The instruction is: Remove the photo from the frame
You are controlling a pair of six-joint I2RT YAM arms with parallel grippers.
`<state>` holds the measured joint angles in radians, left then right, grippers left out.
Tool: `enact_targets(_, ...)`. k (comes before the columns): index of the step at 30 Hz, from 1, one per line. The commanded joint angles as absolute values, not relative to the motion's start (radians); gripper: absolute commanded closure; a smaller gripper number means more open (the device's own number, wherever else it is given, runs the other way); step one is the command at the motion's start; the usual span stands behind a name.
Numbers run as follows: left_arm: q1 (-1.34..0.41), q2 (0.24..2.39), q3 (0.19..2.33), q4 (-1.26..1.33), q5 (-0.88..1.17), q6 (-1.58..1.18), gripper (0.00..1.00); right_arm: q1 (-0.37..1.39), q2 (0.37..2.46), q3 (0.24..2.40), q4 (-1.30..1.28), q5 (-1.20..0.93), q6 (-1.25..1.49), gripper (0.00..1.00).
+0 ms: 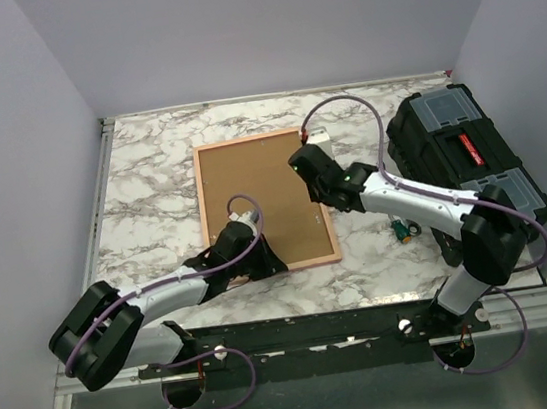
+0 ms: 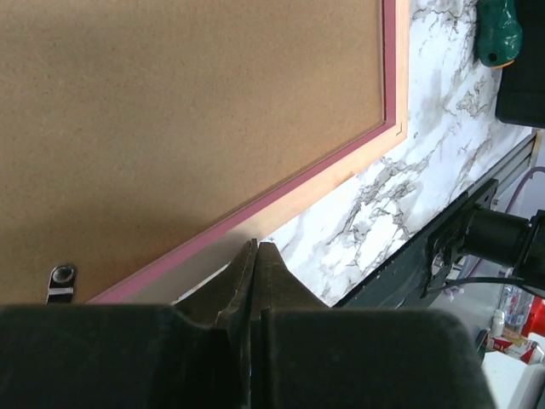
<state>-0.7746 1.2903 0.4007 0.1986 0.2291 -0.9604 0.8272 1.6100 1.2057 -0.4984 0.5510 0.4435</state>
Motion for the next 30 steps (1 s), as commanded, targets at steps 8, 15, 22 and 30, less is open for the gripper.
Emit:
enact_targets(8,-0.781,1.237,0.446,0.065,0.238,-0.889,0.92,0.66,1.805,1.476,-0.332,0.468,0.281,0.99)
enact_targets(15,-0.781,1.234,0.461,0.058,0.246,-0.886,0.92,0.636,1.963,1.647,-0.337,0.466,0.234,0.99)
enact_targets(22,-0.781,1.241,0.474,0.05,0.249,-0.874,0.88,0.61,2.066,1.719,-0.338,0.446,0.224,1.0)
enact_targets(30,-0.781,1.279,0.477,0.081,0.267,-0.879,0.88,0.578,2.104,1.723,-0.336,0.404,0.232,0.99)
